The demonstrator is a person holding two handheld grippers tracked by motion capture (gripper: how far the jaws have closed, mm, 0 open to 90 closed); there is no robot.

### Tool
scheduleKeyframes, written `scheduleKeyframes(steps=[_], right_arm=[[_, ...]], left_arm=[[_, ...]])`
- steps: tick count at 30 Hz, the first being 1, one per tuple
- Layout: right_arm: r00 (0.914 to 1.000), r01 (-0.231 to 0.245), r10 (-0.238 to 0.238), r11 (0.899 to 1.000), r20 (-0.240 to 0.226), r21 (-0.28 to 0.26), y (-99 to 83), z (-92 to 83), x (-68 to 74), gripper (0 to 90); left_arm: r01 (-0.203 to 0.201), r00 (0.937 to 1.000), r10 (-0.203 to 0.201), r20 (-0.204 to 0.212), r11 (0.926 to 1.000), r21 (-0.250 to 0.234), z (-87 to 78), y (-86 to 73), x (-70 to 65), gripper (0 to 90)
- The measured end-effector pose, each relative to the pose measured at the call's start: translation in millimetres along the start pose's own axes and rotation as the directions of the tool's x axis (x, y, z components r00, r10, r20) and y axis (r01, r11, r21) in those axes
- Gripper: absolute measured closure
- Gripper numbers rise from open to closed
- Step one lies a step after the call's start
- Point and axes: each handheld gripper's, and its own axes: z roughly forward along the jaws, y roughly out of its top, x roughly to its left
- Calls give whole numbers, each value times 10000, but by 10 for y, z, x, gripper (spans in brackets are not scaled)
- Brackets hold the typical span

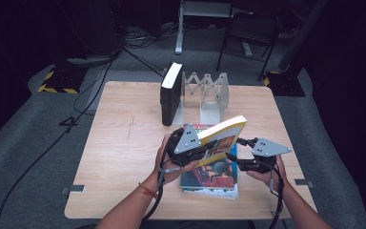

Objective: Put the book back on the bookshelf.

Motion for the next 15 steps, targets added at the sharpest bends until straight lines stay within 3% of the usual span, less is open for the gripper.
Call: scheduleKeyframes(steps=[2,9,13,15], right_arm=[[9997,-168,166,9997,168,152,-54,-52,-68,372],[9954,-771,751,9965,592,322,-176,-163,-259,372],[9934,-817,763,9948,851,615,-214,-153,-303,368],[9937,-788,721,9939,860,770,-224,-138,-306,361]], left_arm=[[-79,9995,81,-317,9999,74,-13,34,32,745],[173,9924,-186,-1216,9998,-117,-116,94,240,745],[388,9765,-418,-2114,9991,-184,-202,91,417,745],[591,9636,-604,-2604,9982,-129,-245,68,520,745]])
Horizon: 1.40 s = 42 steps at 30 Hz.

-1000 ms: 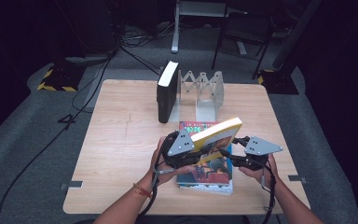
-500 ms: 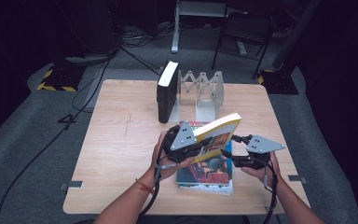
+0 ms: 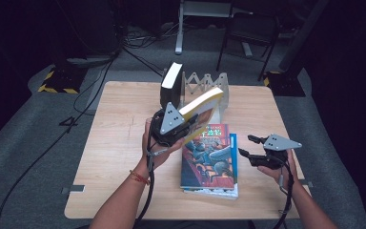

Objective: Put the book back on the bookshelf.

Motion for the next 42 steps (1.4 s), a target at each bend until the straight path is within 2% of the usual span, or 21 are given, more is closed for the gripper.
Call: scheduleKeyframes(steps=[2,3,5,7,10,13,15,16,19,20,22,26,28,29,30,31,34,36,38,41,42], right_arm=[[9999,-88,89,9999,-110,93,-4,10,0,358],[9999,-88,89,9999,-110,93,-4,10,0,358],[9999,-56,58,9998,-91,172,-14,21,2,358],[9999,-46,49,9997,-119,244,-29,38,-3,358],[9998,-106,112,9992,-140,398,-41,59,-4,356],[9999,-46,52,9991,-141,428,-42,68,-1,356],[9999,-19,25,9987,-116,508,-47,75,9,356],[9999,25,-17,9986,-149,537,-49,83,13,357],[9997,87,-74,9980,-212,629,-58,109,21,357],[9998,62,-48,9978,-210,660,-63,117,28,358],[9996,137,-120,9975,-241,687,-68,128,30,358],[9996,175,-157,9970,-240,754,-67,140,37,358],[9995,180,-161,9968,-254,782,-73,147,41,358],[9995,188,-166,9965,-272,816,-77,150,45,358],[9995,189,-166,9964,-283,824,-81,154,46,358],[9995,189,-166,9964,-283,824,-81,154,46,358],[9994,222,-199,9961,-283,855,-86,162,42,358],[9994,248,-225,9960,-276,857,-87,161,45,358],[9993,249,-226,9960,-282,854,-88,160,46,358],[9992,327,-307,9957,-249,863,-87,156,47,361],[9992,329,-309,9962,-256,812,-85,155,45,362]], left_arm=[[51,9987,-44,-515,9999,145,-10,-22,90,745],[51,9987,-44,-515,9999,145,-10,-22,90,745],[402,9937,-381,-1051,9990,179,-26,-68,189,745],[599,9870,-563,-1506,9980,192,-39,-127,255,745],[993,9767,-917,-1942,9946,299,-20,-230,334,745],[1352,9630,-1209,-2408,9899,436,41,-324,394,745],[1715,9532,-1547,-2597,9842,432,88,-388,432,745],[1850,9503,-1678,-2624,9818,421,114,-417,451,745],[1862,9490,-1656,-2683,9811,531,168,-446,470,745],[1884,9451,-1670,-2810,9808,510,228,-463,462,745],[1851,9431,-1626,-2901,9814,515,258,-466,457,745],[2047,9330,-1828,-3100,9780,394,390,-440,479,745],[1912,9277,-1671,-3337,9807,403,465,-411,478,745],[1902,9280,-1668,-3333,9810,385,497,-412,482,745],[1973,9240,-1736,-3406,9797,359,533,-425,480,745],[1973,9240,-1736,-3406,9797,359,533,-425,480,744],[2422,9085,-2206,-3550,9701,171,654,-514,474,745],[2476,9010,-2306,-3674,9689,-9,712,-560,477,745],[2523,8996,-2367,-3671,9676,-57,728,-564,483,744],[2684,8885,-2562,-3806,9631,-218,771,-557,491,744],[2658,8885,-2534,-3826,9638,-209,786,-550,495,744]])
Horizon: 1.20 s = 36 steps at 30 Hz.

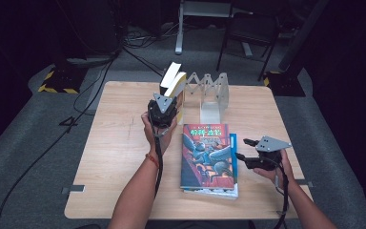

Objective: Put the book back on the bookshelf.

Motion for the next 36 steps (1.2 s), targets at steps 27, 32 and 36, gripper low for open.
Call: scheduleKeyframes(steps=[27,32,36], right_arm=[[9984,200,-212,9995,-518,-228,22,-49,21,446],[9983,128,-146,9994,-560,-324,18,-58,19,447],[9986,90,-116,9988,-526,-488,18,-76,21,445]], left_arm=[[-1311,9913,1290,277,9866,968,-36,318,-81,728],[-1345,9909,1326,251,9857,1017,11,352,-64,740],[-915,9958,919,-22,9936,657,85,375,-57,744]])
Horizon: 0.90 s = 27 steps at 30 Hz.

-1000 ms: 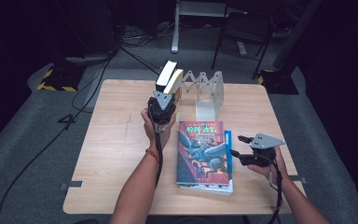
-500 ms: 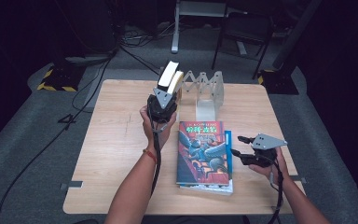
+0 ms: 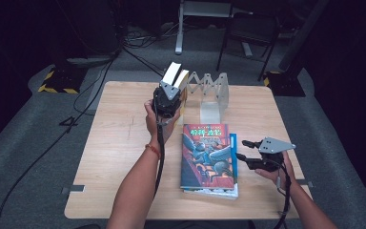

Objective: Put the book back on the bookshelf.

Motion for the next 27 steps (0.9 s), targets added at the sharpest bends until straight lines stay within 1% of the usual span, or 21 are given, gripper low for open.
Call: scheduleKeyframes(steps=[3,4,5,6,7,9,10,11,12,15,17,21,22,24,27], right_arm=[[9999,-93,94,9999,-78,47,-14,19,-2,443],[9999,-85,86,9999,-87,97,-18,27,-2,441],[9999,-85,86,9999,-87,97,-18,27,-2,441],[9998,-135,137,9998,-108,132,-22,33,1,440],[9998,-152,154,9998,-157,147,-23,40,3,439],[9997,-131,134,9998,-184,164,-24,50,9,438],[9998,-108,111,9998,-188,160,-27,55,10,437],[9998,-93,97,9998,-200,185,-31,61,11,438],[9998,-89,94,9997,-195,233,-34,64,12,437],[9998,-67,73,9996,-211,259,-38,73,21,436],[9997,-9,14,9997,-229,254,-29,74,34,433],[9997,38,-31,9995,-233,308,-24,82,48,431],[9997,79,-72,9995,-242,304,-24,80,49,430],[9997,49,-42,9996,-245,284,-26,76,46,428],[9998,-3,8,9997,-218,225,-29,70,35,425]], left_arm=[[-80,9999,79,-122,9999,-76,45,29,-16,743],[45,9998,-47,-176,9999,-113,51,36,-25,743],[45,9998,-47,-176,9999,-113,51,36,-25,743],[140,9996,-144,-258,9998,-167,51,31,-39,743],[206,9988,-215,-450,9995,-224,41,11,-70,743],[226,9975,-244,-658,9994,-275,20,-16,-96,743],[299,9964,-322,-781,9991,-301,1,-20,-102,743],[287,9961,-312,-821,9991,-316,-9,-16,-99,743],[371,9948,-403,-936,9987,-355,-22,-10,-100,743],[377,9936,-408,-1052,9988,-312,-42,20,-109,743],[361,9917,-408,-1217,9985,-405,-42,85,-132,743],[273,9901,-337,-1365,9984,-485,37,202,-150,743],[325,9894,-395,-1399,9981,-523,59,214,-145,742],[592,9885,-668,-1358,9965,-591,119,235,-125,742],[680,9883,-768,-1320,9952,-698,195,249,-112,740]])
